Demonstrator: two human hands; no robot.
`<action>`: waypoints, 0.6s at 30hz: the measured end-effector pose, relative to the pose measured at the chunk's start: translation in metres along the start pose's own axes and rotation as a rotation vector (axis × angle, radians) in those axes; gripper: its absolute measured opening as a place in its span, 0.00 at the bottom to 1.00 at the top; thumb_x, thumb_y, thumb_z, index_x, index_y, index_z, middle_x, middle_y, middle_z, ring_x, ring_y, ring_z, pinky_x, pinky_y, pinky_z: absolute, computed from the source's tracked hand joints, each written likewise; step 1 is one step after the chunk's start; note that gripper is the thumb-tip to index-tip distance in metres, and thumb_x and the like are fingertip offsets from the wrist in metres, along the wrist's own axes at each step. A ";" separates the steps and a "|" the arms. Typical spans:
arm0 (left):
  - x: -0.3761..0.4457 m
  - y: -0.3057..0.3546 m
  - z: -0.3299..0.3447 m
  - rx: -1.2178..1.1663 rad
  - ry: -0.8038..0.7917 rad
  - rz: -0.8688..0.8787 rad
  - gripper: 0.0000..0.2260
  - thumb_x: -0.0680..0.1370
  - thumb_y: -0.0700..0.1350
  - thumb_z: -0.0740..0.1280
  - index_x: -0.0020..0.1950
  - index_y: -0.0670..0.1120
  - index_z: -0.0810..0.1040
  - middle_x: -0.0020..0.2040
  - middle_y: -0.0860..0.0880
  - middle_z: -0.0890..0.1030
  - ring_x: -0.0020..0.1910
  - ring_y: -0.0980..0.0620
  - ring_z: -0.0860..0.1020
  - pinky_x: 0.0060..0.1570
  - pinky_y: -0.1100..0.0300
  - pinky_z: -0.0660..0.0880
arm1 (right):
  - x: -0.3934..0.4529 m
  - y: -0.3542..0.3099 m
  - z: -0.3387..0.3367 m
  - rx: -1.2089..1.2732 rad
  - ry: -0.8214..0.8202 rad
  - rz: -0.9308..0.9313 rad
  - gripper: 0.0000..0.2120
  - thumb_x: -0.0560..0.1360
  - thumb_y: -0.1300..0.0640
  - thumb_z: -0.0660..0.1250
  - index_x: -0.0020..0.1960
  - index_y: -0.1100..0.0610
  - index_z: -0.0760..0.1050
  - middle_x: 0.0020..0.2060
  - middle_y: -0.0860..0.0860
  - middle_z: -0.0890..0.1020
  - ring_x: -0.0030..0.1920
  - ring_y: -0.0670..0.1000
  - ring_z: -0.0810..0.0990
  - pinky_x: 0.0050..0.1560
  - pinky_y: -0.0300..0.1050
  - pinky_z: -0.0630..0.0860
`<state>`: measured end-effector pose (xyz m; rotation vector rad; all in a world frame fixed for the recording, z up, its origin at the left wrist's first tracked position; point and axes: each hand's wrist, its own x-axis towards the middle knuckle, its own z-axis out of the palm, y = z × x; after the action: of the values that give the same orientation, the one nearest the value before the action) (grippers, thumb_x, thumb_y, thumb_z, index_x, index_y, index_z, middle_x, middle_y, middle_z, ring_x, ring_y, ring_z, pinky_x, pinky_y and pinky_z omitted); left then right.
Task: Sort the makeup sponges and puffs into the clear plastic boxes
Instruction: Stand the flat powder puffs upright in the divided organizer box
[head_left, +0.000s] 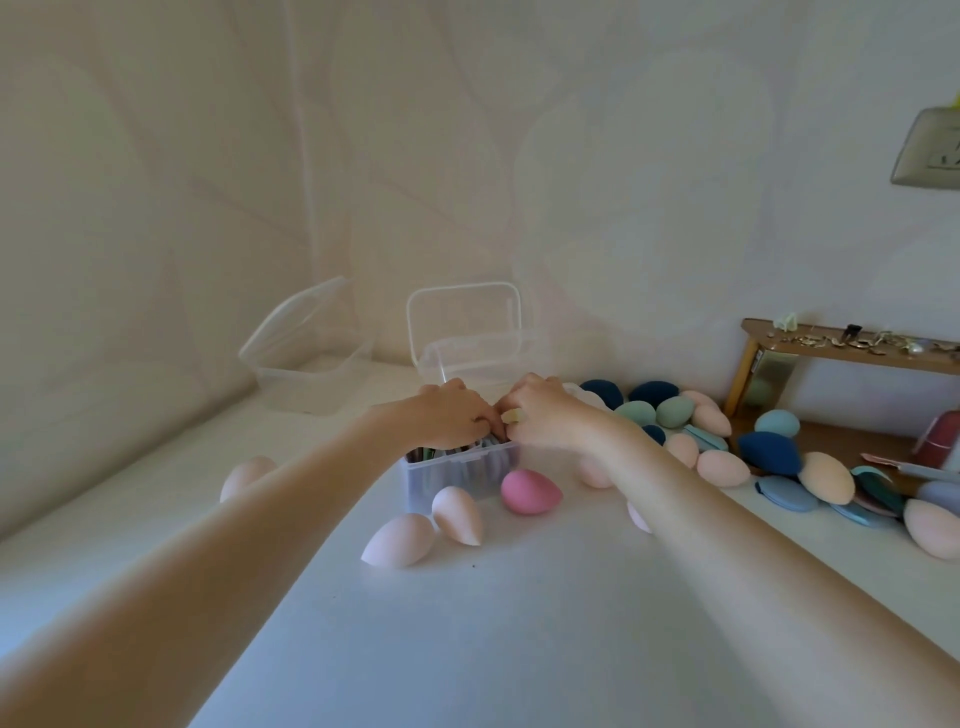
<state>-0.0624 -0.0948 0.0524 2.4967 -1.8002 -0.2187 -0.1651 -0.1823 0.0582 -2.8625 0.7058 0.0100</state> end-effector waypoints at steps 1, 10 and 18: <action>0.002 0.001 -0.001 0.040 -0.019 -0.003 0.18 0.80 0.42 0.51 0.63 0.55 0.75 0.63 0.53 0.77 0.64 0.49 0.65 0.65 0.54 0.60 | 0.001 0.000 0.001 0.011 0.008 0.010 0.16 0.78 0.58 0.56 0.36 0.49 0.76 0.55 0.57 0.73 0.62 0.60 0.67 0.57 0.47 0.65; 0.001 0.009 0.005 -0.051 0.148 -0.059 0.14 0.76 0.39 0.58 0.53 0.41 0.81 0.53 0.42 0.82 0.52 0.45 0.77 0.55 0.53 0.73 | 0.002 -0.003 0.009 0.050 0.058 0.051 0.13 0.78 0.61 0.55 0.49 0.62 0.78 0.62 0.59 0.70 0.66 0.60 0.63 0.63 0.50 0.62; -0.002 0.010 -0.005 -0.305 0.351 -0.045 0.10 0.73 0.35 0.64 0.52 0.42 0.82 0.52 0.45 0.83 0.54 0.49 0.80 0.56 0.60 0.75 | 0.003 0.010 0.011 0.306 0.312 -0.019 0.12 0.74 0.61 0.62 0.46 0.63 0.83 0.50 0.60 0.82 0.54 0.59 0.78 0.52 0.49 0.75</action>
<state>-0.0716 -0.0959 0.0588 2.2010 -1.4537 -0.0462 -0.1667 -0.1901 0.0457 -2.5980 0.6667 -0.5112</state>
